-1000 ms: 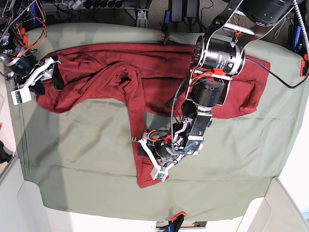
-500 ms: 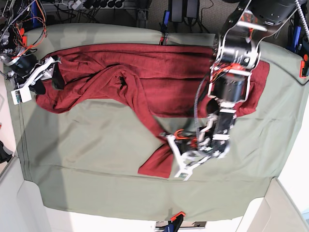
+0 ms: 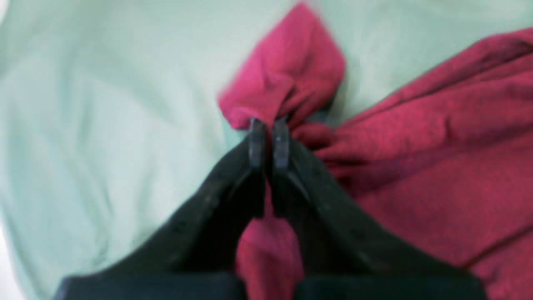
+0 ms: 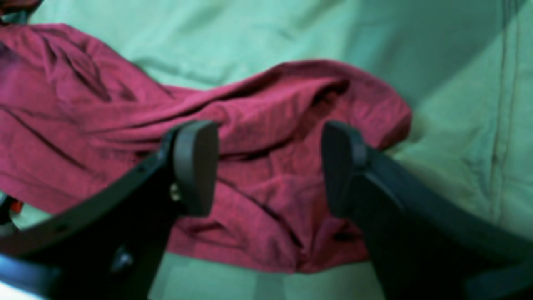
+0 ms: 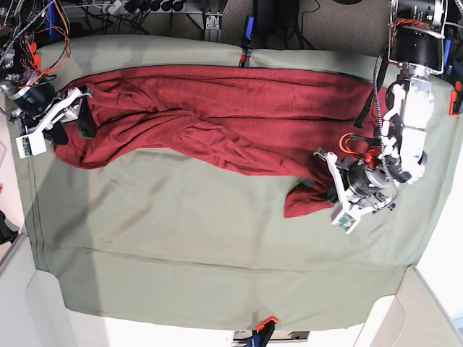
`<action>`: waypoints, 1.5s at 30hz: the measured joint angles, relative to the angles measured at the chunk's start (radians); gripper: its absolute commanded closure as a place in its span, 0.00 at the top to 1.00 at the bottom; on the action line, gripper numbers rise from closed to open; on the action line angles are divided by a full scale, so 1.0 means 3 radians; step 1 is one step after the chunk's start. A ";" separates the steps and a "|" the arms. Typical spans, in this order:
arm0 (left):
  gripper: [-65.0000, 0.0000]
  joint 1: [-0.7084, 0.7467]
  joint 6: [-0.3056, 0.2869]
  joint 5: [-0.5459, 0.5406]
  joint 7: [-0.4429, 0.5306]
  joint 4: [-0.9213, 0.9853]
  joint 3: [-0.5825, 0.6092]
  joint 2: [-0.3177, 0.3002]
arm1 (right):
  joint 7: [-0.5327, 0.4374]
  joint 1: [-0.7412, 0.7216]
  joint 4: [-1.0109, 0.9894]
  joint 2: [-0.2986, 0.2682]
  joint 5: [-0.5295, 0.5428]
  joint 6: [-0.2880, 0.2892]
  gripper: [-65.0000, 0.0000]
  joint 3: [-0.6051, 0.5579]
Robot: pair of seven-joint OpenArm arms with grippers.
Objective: Fold the T-shirt properly
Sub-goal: 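Fold the held end back onto the shirt with the left gripper, then grasp both ends of the red strip and pull it taut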
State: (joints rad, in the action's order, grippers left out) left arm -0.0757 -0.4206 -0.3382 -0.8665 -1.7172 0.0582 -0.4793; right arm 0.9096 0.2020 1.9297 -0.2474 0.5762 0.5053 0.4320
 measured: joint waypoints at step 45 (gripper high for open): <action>0.52 0.1544 -0.0464 -0.1162 -0.0020 -0.0739 -0.1260 -0.0006 | -0.0247 -0.0008 -0.0184 -0.0146 -0.0387 -0.0277 0.59 0.0017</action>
State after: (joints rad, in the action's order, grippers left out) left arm 0.3874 -0.5598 -0.6868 -0.8726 -1.9388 -0.3199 -0.4812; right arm 0.8356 0.1997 1.8744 -0.2913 0.4603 0.4221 0.4370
